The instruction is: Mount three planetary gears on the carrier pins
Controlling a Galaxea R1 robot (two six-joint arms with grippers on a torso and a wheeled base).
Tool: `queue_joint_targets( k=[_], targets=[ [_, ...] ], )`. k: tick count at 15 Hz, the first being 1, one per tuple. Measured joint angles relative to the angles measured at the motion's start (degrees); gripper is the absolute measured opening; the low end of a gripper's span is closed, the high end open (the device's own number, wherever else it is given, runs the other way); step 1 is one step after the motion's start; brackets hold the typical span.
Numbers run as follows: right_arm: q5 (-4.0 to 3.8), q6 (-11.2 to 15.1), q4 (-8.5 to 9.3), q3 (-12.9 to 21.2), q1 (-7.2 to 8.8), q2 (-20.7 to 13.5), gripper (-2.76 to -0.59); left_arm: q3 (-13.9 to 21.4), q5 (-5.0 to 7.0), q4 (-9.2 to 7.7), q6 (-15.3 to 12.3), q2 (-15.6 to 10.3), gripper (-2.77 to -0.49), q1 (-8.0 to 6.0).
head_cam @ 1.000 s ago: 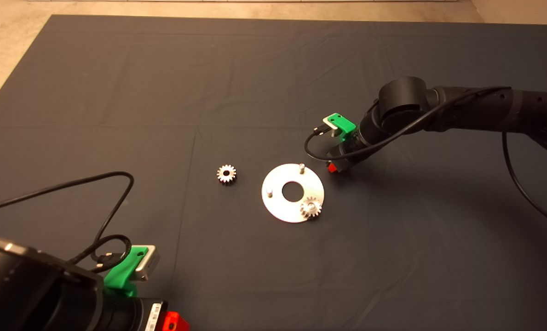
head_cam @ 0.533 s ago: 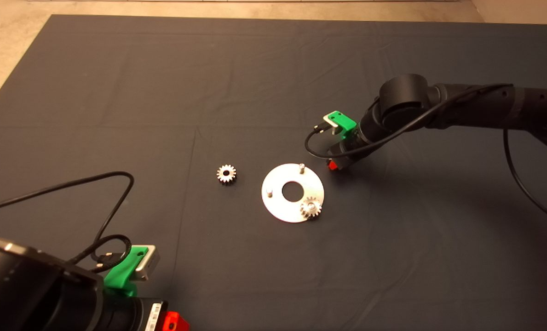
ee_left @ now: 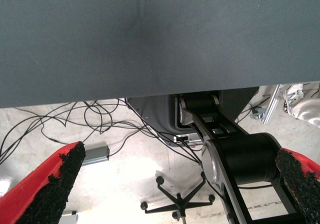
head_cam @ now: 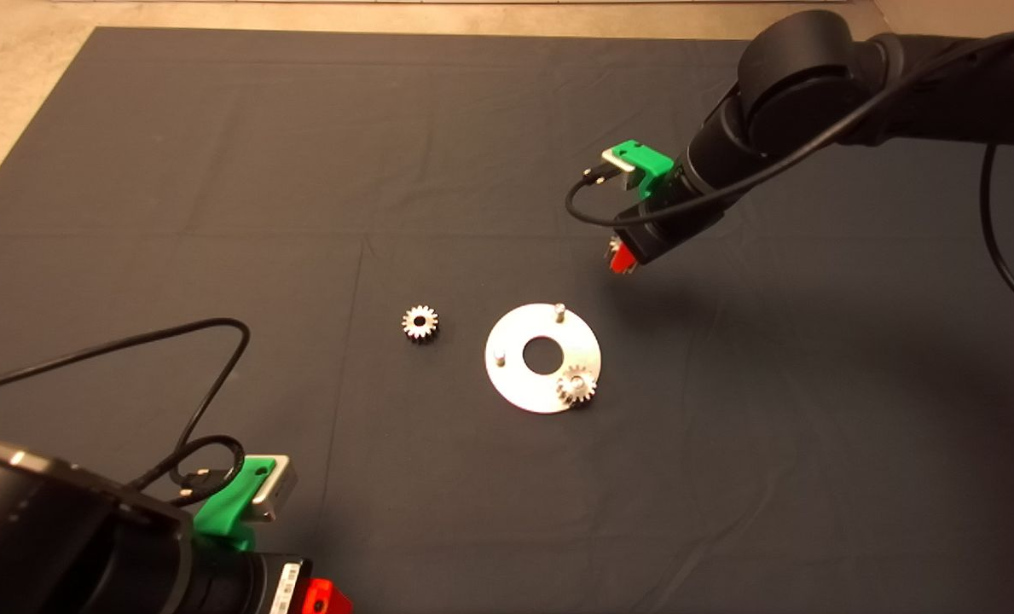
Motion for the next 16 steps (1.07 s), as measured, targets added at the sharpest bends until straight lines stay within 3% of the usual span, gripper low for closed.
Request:
queue_joint_targets(
  k=[3, 5, 8, 11, 14, 16],
  targets=[
    [0.06, 0.05, 0.77, 5.8, -0.22, 0.35, -2.46, 0.0, 0.0, 0.0, 0.0, 0.02, -0.49, -0.02],
    [0.02, 0.28, 1.09, 6.83, -1.64, 0.49, -2.46, 0.0, 0.0, 0.0, 0.0, 0.02, -0.49, -0.02],
    [0.09, 0.28, 1.02, 5.97, -2.51, 1.32, -2.46, 0.0, -0.02, 0.0, 0.0, 0.18, -0.49, -0.02],
    [0.24, 0.27, 0.14, 2.5, -2.54, 2.97, -2.46, 0.0, -0.02, 0.0, -0.02, 0.18, -0.49, -0.02],
    [0.09, 0.24, -0.4, -0.56, -2.56, 6.91, -2.46, 0.0, -0.02, 0.02, 0.0, 0.16, -0.49, -0.64],
    [0.74, 0.2, -0.38, -0.54, -2.58, 9.15, -2.47, 0.0, 0.0, 0.0, 0.0, 0.16, -0.49, -0.78]
  ],
)
